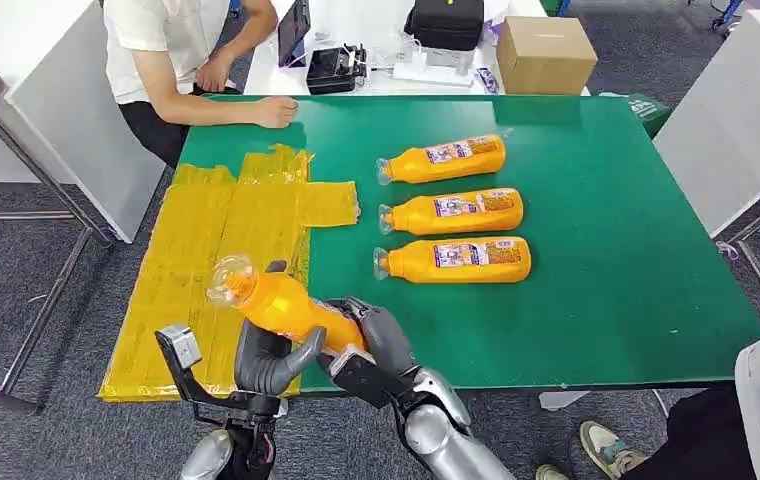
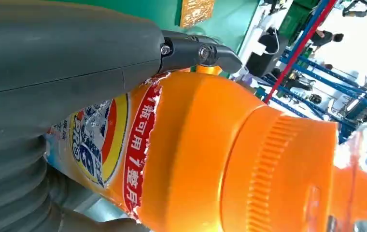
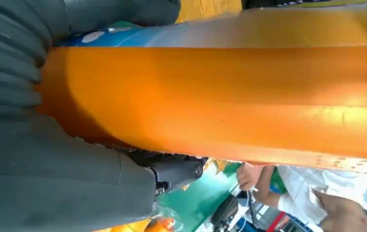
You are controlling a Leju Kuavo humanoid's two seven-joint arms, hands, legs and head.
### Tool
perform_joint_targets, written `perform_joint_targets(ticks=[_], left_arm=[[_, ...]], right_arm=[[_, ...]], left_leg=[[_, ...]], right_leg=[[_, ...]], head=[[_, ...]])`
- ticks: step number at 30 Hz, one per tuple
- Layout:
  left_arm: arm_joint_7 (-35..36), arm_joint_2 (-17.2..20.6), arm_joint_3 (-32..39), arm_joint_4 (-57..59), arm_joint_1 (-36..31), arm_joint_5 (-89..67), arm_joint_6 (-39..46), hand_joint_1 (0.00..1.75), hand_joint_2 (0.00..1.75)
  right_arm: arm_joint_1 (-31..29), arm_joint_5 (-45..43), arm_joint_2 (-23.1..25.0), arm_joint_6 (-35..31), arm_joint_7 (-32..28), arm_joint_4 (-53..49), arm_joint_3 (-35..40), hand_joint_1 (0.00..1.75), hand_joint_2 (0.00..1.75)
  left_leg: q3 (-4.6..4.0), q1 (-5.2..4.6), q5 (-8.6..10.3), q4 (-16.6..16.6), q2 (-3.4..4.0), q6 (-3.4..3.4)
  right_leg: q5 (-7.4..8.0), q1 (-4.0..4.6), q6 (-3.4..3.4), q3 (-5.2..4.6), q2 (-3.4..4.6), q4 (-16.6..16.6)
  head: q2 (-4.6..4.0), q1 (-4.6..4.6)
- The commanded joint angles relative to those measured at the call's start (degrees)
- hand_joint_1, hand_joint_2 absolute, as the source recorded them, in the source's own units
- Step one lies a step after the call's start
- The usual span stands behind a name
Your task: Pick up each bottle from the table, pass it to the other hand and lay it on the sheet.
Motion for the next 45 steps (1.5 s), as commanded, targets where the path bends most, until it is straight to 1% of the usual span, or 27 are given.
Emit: perform_joint_targets(ticks=[1,3,4,8,11,12,13,14,17,19,21,22,23,24,25,29,30,31,33,34,35,37,38,40,43,44,45], left_arm=[[3.39,1.57,-0.99,1.02,-1.11,3.24,-0.29,0.0,1.75],[3.75,1.05,-0.29,1.38,-1.53,4.56,0.06,0.0,1.75],[4.75,1.55,-0.53,1.31,-1.79,6.36,-1.19,0.0,1.75],[7.39,3.35,-1.75,1.58,-1.57,12.01,-5.26,0.0,1.75],[7.13,3.88,-2.81,2.31,-2.13,10.33,-5.0,0.0,1.75],[8.43,3.78,-2.95,3.54,-2.61,10.34,-4.12,0.35,1.75],[9.14,3.72,-3.04,5.01,-3.21,11.31,-4.36,1.75,1.75],[9.18,3.71,-3.08,5.69,-3.53,11.4,-4.47,1.75,1.75],[9.19,3.41,-2.97,7.95,-4.77,11.39,-4.41,1.75,1.75],[8.63,3.09,-2.22,8.38,-5.1,11.42,-3.99,1.75,1.75],[8.23,2.88,-1.55,8.02,-5.02,11.51,-3.8,1.75,1.75],[7.96,2.85,-1.16,7.36,-4.69,11.63,-3.81,1.75,1.75],[7.83,2.88,-1.03,6.98,-4.51,11.7,-3.83,1.75,1.75],[7.39,2.7,-0.49,5.84,-3.69,11.85,-3.77,1.75,1.75],[7.0,2.69,0.09,4.74,-2.91,11.86,-3.48,1.75,1.75],[5.75,3.13,3.02,1.86,-1.72,10.95,-1.2,1.75,1.75],[5.42,3.36,3.78,1.41,-1.84,9.58,-0.08,1.75,1.75],[4.49,3.85,4.73,1.17,-2.27,6.32,2.02,1.75,1.75],[4.4,3.94,5.88,1.18,-2.61,5.25,2.53,1.75,1.75],[3.54,4.1,6.64,1.36,-2.97,2.08,4.05,1.75,1.75],[3.35,3.97,8.24,1.64,-3.23,-0.22,5.41,1.75,1.75],[3.2,4.26,10.6,2.12,-3.78,-2.77,6.16,1.75,1.75],[2.8,4.41,11.85,2.87,-4.39,-6.01,7.75,1.75,1.75],[3.1,4.33,13.57,3.57,-4.87,-6.54,6.6,1.75,1.75],[3.09,4.1,13.45,3.55,-4.75,-6.58,6.56,1.75,1.75],[0.73,4.98,12.64,4.18,-5.8,-15.45,12.57,1.75,1.75],[-0.19,4.88,13.36,5.11,-7.11,-22.28,17.2,1.75,1.75]], right_arm=[[-4.1,3.32,-0.45,-3.28,-0.15,5.51,4.21,1.73,1.75],[-3.92,3.27,-0.05,-2.91,-0.17,5.5,4.96,1.73,1.75],[-4.01,4.08,-0.11,-3.04,-0.33,5.78,5.98,1.73,1.75],[-5.7,7.05,0.67,-6.7,0.01,9.89,8.1,1.75,1.75],[-6.64,9.55,0.66,-10.05,0.67,10.9,8.75,1.75,1.75],[-6.97,9.97,0.87,-10.08,0.73,11.17,9.19,1.75,1.75],[-7.4,11.08,1.0,-10.93,0.74,11.46,9.95,1.75,1.75],[-7.6,11.56,1.14,-11.08,0.92,11.67,10.29,1.71,1.75],[-8.04,12.02,1.72,-11.6,1.42,11.81,10.91,1.73,1.75],[-8.03,11.94,1.62,-11.69,1.75,11.58,11.14,1.71,1.75],[-7.66,11.42,1.38,-11.77,1.29,11.18,11.14,1.55,1.75],[-7.1,9.98,1.34,-10.9,0.46,10.77,10.89,1.38,1.75],[-6.92,10.11,1.29,-11.39,0.34,10.65,10.96,0.37,1.75],[-6.13,9.77,1.45,-12.14,-0.1,10.16,10.74,0.0,1.75],[-5.33,9.88,1.56,-13.54,-0.9,9.55,10.75,0.0,0.0],[-3.94,11.37,1.05,-16.36,-1.1,8.13,11.51,0.0,0.0],[-3.59,11.96,0.58,-17.31,-0.85,7.55,11.57,0.0,0.0],[-2.99,12.51,-0.19,-18.85,-0.72,6.43,11.35,0.0,0.0],[-2.55,12.81,-1.01,-18.88,-0.6,5.39,11.31,0.0,0.0],[-1.97,14.05,-1.55,-20.37,0.19,4.5,10.83,0.0,0.0],[-1.01,15.04,-2.26,-21.21,0.8,3.13,10.16,0.0,0.0],[0.2,16.4,-3.3,-21.88,1.47,1.73,9.25,0.0,0.0],[1.04,17.64,-3.83,-22.73,1.87,1.07,8.46,0.0,0.0],[1.67,17.92,-4.34,-22.49,1.61,0.58,7.87,0.0,0.0],[1.63,17.94,-4.21,-22.45,1.6,0.59,7.87,0.0,0.0],[2.28,18.71,-4.13,-23.24,2.17,0.31,6.78,0.0,0.0],[3.34,18.94,-4.58,-23.09,2.13,-0.77,5.83,0.0,0.0]], left_leg=[[0.09,-0.02,0.01,-0.04,0.05,-0.01],[0.13,-0.02,0.01,-0.07,0.11,-0.02],[0.17,-0.04,0.0,-0.07,0.12,-0.02],[0.15,-0.02,0.0,-0.08,0.1,-0.02],[0.19,-0.02,0.0,-0.1,0.14,-0.03],[0.12,-0.02,0.01,-0.06,0.07,-0.02],[0.22,-0.04,0.02,-0.11,0.06,-0.03],[0.11,-0.01,0.02,-0.06,0.05,-0.03],[0.19,-0.04,0.05,-0.11,0.07,-0.03],[0.06,-0.01,0.04,-0.05,0.05,-0.03],[0.09,-0.02,0.04,-0.05,0.03,-0.03],[0.16,-0.05,0.06,-0.1,0.03,-0.02],[0.08,-0.02,0.04,-0.06,0.04,-0.01],[0.18,-0.04,0.04,-0.1,0.04,-0.02],[0.13,-0.01,0.03,-0.07,0.03,-0.02],[0.19,-0.01,0.01,-0.1,0.03,-0.03],[0.06,0.01,0.03,-0.04,0.01,-0.02],[0.18,0.01,0.02,-0.09,0.03,-0.03],[-0.03,0.03,0.06,-0.04,-0.04,0.0],[0.06,0.0,0.07,-0.08,-0.05,-0.01],[-0.03,0.03,0.07,-0.04,-0.03,0.0],[0.12,-0.01,0.08,-0.1,-0.08,0.0],[0.0,0.02,0.08,-0.06,-0.11,0.0],[0.1,-0.01,0.1,-0.12,-0.18,0.0],[0.18,-0.03,0.08,-0.16,-0.09,-0.02],[0.03,0.01,0.07,-0.08,-0.08,-0.01],[0.03,0.01,0.06,-0.07,-0.06,-0.01]], right_leg=[[0.01,-0.01,-0.02,0.07,0.0,-0.02],[0.02,-0.01,-0.04,0.1,0.02,-0.04],[0.01,-0.02,-0.04,0.12,0.02,-0.03],[0.01,0.0,-0.04,0.1,0.03,-0.05],[0.02,-0.01,-0.05,0.12,0.04,-0.05],[0.01,-0.01,-0.03,0.08,-0.01,-0.03],[0.0,-0.03,-0.05,0.17,-0.05,-0.05],[0.02,0.0,-0.03,0.08,-0.02,-0.04],[0.03,-0.03,-0.04,0.14,-0.04,-0.05],[0.02,-0.01,-0.02,0.04,-0.01,-0.02],[0.01,-0.01,-0.03,0.07,-0.03,-0.01],[0.0,-0.04,-0.04,0.14,-0.07,-0.04],[0.0,-0.02,-0.03,0.07,-0.02,-0.02],[-0.02,-0.03,-0.05,0.16,-0.06,-0.04],[-0.02,0.0,-0.05,0.12,-0.06,-0.03],[-0.05,0.0,-0.05,0.17,-0.06,-0.05],[-0.02,0.01,-0.04,0.04,-0.06,-0.02],[-0.03,0.01,-0.06,0.14,-0.09,-0.05],[0.0,0.02,-0.03,-0.03,-0.1,-0.03],[0.0,0.0,-0.03,0.05,-0.14,-0.05],[0.01,0.02,-0.02,-0.03,-0.09,-0.03],[-0.01,-0.01,-0.04,0.12,-0.19,-0.06],[0.0,0.01,-0.02,0.03,-0.18,-0.05],[-0.01,-0.01,-0.04,0.14,-0.28,-0.08],[-0.02,-0.03,-0.06,0.18,-0.22,-0.09],[-0.01,0.0,-0.04,0.05,-0.16,-0.05],[-0.02,0.0,-0.04,0.04,-0.14,-0.04]], head=[[0.0,0.0],[0.0,0.0],[0.0,0.02],[0.0,0.0],[0.0,0.0],[0.0,0.0],[0.0,0.0],[0.0,0.0],[0.0,0.02],[0.0,0.0],[0.0,0.02],[0.0,0.02],[0.0,0.0],[0.0,0.02],[0.0,0.02],[0.0,0.0],[0.0,0.0],[0.0,0.0],[0.0,0.0],[0.0,0.02],[0.0,0.02],[0.0,0.0],[0.0,0.02],[0.0,0.02],[0.0,0.02],[0.0,0.02],[0.0,0.0]])
